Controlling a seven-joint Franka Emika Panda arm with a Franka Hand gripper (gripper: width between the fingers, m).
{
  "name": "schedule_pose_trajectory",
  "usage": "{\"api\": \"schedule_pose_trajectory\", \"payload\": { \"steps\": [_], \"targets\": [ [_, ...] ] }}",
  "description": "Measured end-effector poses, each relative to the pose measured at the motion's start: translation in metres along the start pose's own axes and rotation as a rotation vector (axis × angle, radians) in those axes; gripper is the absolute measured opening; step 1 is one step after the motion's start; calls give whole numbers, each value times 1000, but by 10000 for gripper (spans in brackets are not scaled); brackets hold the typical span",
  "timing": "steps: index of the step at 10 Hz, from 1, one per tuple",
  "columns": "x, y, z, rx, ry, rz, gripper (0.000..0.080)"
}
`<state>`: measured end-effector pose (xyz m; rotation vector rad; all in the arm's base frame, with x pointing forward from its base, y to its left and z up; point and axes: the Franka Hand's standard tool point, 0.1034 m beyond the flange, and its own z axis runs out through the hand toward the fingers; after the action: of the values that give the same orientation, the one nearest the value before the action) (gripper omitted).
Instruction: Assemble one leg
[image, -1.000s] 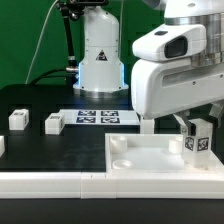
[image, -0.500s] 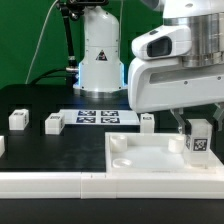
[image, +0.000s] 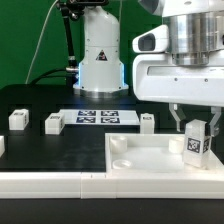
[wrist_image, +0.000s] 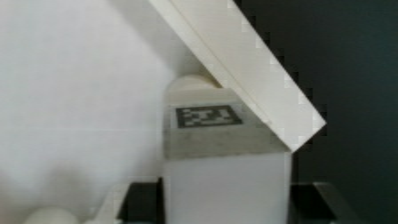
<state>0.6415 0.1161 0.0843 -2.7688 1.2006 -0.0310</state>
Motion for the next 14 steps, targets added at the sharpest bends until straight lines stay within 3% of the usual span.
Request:
{"api": "schedule_pose_trajectory", "payload": {
  "steps": [1, 4, 5, 6, 7, 8, 10, 12, 14],
  "targets": [
    [2, 1, 0, 1, -3, 156, 300],
    [1, 0, 0, 2, -6, 103, 300],
    [-1, -1, 0, -7, -14, 69, 468],
    [-2, -2, 0, -10, -19, -35, 468],
    [-2, -1, -1, -15, -25, -191, 606],
    [-4, -2, -2, -35, -42, -337, 640],
    [-2, -3, -3, -38, -54, -600, 640],
    [-4, -3, -2, -66, -46, -821, 649],
    [-3, -2, 0, -75, -28, -1052, 649]
  ]
}}
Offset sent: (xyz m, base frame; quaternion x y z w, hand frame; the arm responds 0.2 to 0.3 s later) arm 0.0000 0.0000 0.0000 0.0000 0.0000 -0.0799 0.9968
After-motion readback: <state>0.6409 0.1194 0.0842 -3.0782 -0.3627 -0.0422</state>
